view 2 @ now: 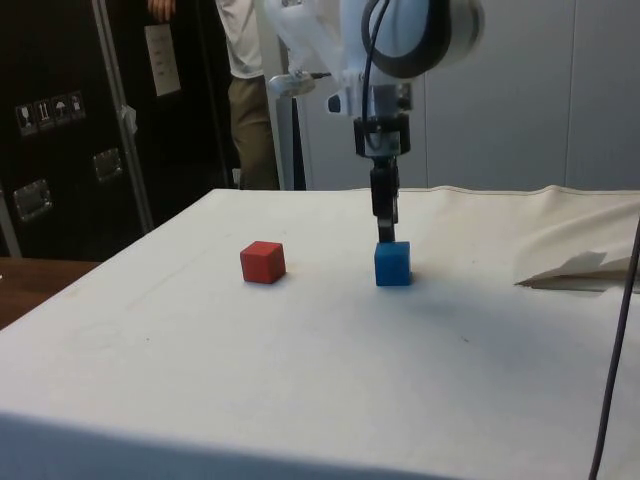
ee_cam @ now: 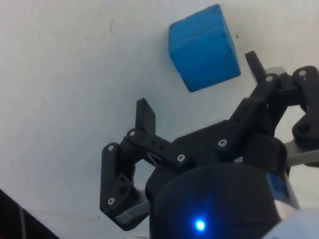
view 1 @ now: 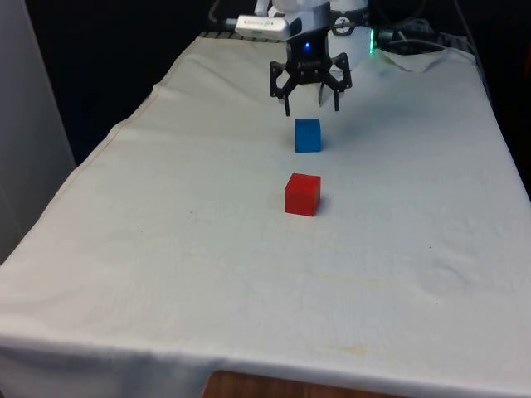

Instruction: Stack the two cubes.

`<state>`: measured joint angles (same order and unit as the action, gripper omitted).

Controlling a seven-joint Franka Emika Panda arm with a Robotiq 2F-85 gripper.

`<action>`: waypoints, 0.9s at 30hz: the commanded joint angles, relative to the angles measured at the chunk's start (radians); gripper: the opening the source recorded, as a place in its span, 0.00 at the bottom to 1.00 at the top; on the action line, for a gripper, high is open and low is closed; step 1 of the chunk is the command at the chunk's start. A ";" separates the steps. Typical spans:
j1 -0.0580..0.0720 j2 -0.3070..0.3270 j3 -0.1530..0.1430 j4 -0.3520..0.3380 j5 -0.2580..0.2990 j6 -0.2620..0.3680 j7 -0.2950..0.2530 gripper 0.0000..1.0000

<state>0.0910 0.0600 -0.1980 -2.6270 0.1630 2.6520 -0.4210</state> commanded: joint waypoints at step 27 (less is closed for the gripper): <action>0.002 0.091 0.017 -0.003 0.024 0.099 -0.007 1.00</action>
<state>0.0930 0.1540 -0.1880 -2.6200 0.1720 2.7290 -0.4220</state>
